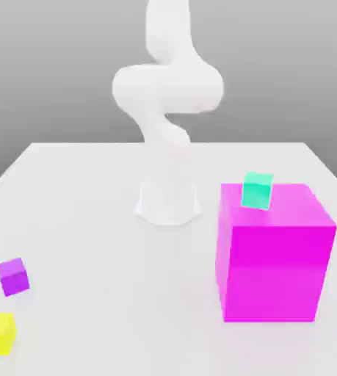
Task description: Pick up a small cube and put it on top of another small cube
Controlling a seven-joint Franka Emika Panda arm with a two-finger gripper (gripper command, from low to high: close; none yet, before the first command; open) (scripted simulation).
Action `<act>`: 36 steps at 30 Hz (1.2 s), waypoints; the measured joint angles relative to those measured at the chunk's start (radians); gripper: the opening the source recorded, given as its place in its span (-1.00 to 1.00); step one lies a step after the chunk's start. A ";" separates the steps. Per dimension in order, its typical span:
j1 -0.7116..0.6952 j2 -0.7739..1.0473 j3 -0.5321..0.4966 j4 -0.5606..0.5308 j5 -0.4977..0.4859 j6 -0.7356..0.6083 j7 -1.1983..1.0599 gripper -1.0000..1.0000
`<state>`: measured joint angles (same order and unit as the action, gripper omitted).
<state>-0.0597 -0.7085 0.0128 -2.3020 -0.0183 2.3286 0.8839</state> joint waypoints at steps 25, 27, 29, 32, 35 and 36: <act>-0.406 0.909 -0.076 -0.022 -0.020 0.291 0.722 0.00; -0.426 0.979 -0.086 -0.024 0.025 0.314 0.747 0.00; -0.447 1.050 -0.086 -0.021 0.065 0.346 0.760 0.00; -0.464 1.159 -0.073 -0.001 0.089 0.425 0.755 0.00; -0.467 1.194 -0.069 0.006 0.094 0.453 0.752 -1.00; -0.467 1.194 -0.069 0.006 0.093 0.453 0.752 -1.00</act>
<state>-0.5269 0.4859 -0.0564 -2.2960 0.0752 2.7821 1.6361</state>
